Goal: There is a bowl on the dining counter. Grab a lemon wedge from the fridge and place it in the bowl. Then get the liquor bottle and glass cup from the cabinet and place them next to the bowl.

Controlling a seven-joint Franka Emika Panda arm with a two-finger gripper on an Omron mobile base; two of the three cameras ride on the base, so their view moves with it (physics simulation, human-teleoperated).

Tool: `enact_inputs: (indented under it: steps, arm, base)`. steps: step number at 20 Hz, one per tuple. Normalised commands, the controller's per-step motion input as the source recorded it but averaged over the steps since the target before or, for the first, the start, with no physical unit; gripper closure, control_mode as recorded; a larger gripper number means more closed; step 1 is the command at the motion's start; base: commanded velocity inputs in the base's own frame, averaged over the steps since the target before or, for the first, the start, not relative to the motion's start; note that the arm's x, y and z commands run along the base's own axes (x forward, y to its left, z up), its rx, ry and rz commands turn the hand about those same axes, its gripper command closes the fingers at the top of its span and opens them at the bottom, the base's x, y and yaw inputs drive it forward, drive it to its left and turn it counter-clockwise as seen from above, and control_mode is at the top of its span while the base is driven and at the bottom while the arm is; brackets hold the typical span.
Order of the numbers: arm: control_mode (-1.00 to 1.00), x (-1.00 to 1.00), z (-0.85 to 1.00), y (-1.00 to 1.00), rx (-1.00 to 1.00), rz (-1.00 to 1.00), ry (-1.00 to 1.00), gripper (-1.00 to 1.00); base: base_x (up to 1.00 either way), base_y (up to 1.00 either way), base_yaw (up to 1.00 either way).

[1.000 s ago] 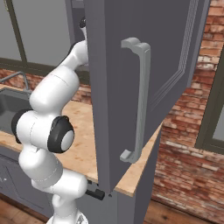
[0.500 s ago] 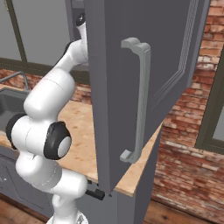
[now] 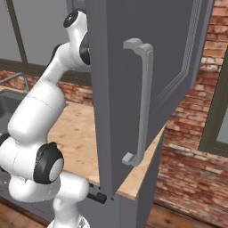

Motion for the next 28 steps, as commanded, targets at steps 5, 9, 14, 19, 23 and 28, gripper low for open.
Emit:
enact_inputs:
  steps: [5,9,14,19,23,28]
  arm:
    - [-1.00,-1.00,0.09,0.60,0.04,0.00,-0.09,1.00]
    - [-1.00,-1.00,0.18,0.85,0.08,0.00,-0.02,1.00]
    - [-1.00,-1.00,0.14,0.97,0.13,0.01,0.00,1.00]
    - [-1.00,-1.00,0.02,0.74,0.23,0.06,0.03,1.00]
    - [-1.00,-1.00,-0.01,0.54,0.28,0.05,0.08,1.00]
    - [-1.00,-0.79,-0.42,0.54,0.20,0.02,0.10,1.00]
  base:
    - [0.00,0.00,0.00]
    - [0.00,0.00,0.00]
    - [0.00,0.00,0.00]
    - [0.00,0.00,0.00]
    - [0.00,0.00,0.00]
    - [0.00,0.00,0.00]
